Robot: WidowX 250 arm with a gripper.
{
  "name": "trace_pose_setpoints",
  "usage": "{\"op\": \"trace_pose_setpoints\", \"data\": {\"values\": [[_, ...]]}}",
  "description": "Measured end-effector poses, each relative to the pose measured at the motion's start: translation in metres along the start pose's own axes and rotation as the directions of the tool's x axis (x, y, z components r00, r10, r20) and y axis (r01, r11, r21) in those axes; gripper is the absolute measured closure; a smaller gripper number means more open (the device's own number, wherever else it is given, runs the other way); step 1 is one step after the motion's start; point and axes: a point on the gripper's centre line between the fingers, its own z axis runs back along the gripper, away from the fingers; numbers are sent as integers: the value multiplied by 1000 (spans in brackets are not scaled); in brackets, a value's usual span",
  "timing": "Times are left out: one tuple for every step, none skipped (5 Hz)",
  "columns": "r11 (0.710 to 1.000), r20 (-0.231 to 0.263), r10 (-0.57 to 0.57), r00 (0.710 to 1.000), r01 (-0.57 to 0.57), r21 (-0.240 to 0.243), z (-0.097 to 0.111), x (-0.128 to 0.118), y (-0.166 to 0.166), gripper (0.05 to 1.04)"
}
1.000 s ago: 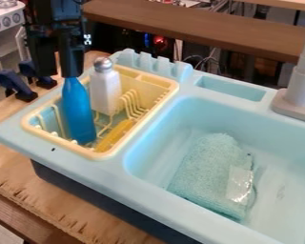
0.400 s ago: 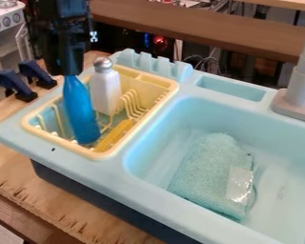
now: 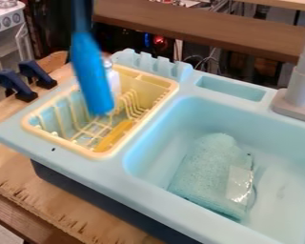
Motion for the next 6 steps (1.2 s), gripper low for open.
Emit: {"op": "trace_pose_setpoints", "data": {"values": [[994,45,-95,994,92,63,44,-20,-38,727],[962,54,-263,963,257,97,54,-24,-87,727],[925,23,-368,930,363,116,42,-25,-119,727],[903,-45,-416,908,419,100,21,-30,-134,727],[890,-75,-442,894,448,91,11,-32,-138,727],[857,-102,-494,863,504,107,8,-31,-138,727]]}}
